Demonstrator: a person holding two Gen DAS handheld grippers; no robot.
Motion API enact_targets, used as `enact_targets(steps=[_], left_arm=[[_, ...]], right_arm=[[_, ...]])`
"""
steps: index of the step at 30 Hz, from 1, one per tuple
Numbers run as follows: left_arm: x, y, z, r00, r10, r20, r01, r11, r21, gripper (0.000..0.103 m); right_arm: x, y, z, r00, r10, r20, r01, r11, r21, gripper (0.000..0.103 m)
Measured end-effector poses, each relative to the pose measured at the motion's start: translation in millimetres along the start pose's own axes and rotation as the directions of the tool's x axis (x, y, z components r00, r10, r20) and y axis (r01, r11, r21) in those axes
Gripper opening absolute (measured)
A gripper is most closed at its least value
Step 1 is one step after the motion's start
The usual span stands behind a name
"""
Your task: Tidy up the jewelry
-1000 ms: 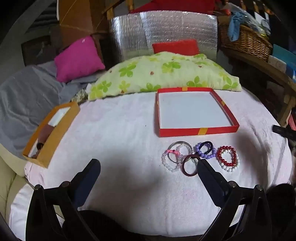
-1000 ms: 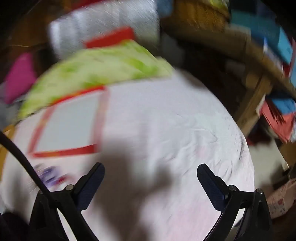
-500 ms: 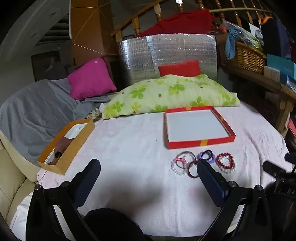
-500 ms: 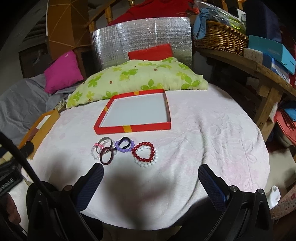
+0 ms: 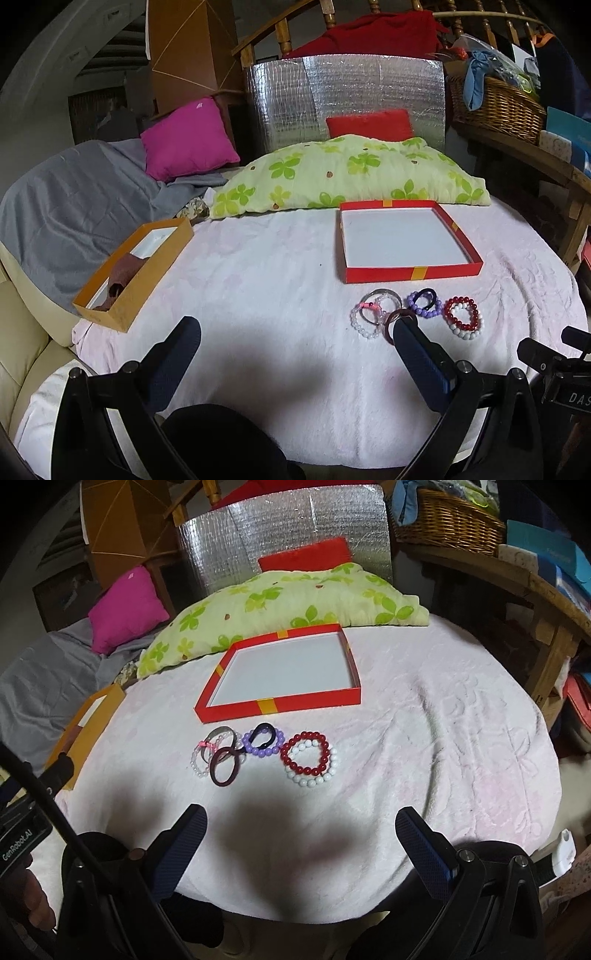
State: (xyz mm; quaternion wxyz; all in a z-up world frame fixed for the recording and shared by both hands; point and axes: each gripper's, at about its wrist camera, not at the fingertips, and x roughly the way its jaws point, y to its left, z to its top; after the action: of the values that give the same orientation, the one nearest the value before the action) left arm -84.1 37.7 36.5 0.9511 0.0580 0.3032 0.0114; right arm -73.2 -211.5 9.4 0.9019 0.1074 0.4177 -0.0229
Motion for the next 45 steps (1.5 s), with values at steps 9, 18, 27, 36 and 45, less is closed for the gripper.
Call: enact_targets(steps=[9,18,27,36,45], left_arm=[[3.0,1.5,-1.7,1.0,0.0,-0.01,0.0,1.0,0.0,0.103],[4.1,-0.1,-4.6,1.0,0.002,-0.017,-0.002,1.0,0.003,0.103],[6.8,-1.8,-4.9,1.0,0.006,-0.025,-0.005,1.0,0.009,0.103],[8.0,-3.3,-7.5,0.999,0.005,-0.031,-0.005,1.0,0.014,0.103],[9.5,-3.6,-9.0,0.999,0.003,-0.037,-0.003,1.0,0.016,0.103]], right_arm=[[1.6,1.9,0.1,1.0,0.005,-0.01,-0.005,1.0,0.004,0.103],[2.8,5.2,-2.1,1.0,0.006,-0.011,-0.006,1.0,-0.007,0.103],[5.1,4.7,-2.8,1.0,0.009,-0.016,-0.009,1.0,-0.005,0.103],[8.8,4.3,-4.7,1.0,0.011,-0.022,-0.011,1.0,-0.002,0.103],[9.7,3.7,-4.4,1.0,0.015,-0.026,-0.015,1.0,0.001,0.103]])
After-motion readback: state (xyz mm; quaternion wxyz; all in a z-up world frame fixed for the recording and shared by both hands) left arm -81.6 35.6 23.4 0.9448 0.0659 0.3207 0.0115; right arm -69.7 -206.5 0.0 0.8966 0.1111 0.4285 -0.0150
